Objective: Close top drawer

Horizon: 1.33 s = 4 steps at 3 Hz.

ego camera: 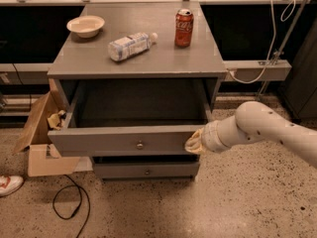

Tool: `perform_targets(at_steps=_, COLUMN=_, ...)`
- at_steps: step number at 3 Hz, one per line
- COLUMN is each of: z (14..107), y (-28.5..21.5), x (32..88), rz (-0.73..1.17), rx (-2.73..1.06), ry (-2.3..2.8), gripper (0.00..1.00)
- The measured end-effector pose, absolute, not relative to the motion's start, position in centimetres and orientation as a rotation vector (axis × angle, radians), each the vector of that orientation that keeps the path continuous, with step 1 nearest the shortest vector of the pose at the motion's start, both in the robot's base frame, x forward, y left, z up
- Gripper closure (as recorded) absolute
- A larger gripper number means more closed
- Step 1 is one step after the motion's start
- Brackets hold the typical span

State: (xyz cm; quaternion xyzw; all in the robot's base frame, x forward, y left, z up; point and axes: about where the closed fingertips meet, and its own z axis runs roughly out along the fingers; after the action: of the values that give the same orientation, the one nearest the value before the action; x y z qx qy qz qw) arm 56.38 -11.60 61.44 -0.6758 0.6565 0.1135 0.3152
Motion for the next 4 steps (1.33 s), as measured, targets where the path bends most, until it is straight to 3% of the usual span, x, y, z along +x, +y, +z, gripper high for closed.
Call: perform_targets(at_steps=4, z=61.2, y=-11.4, x=62.0, rz=0.416, rx=-1.57, ry=1.643, gripper=1.0)
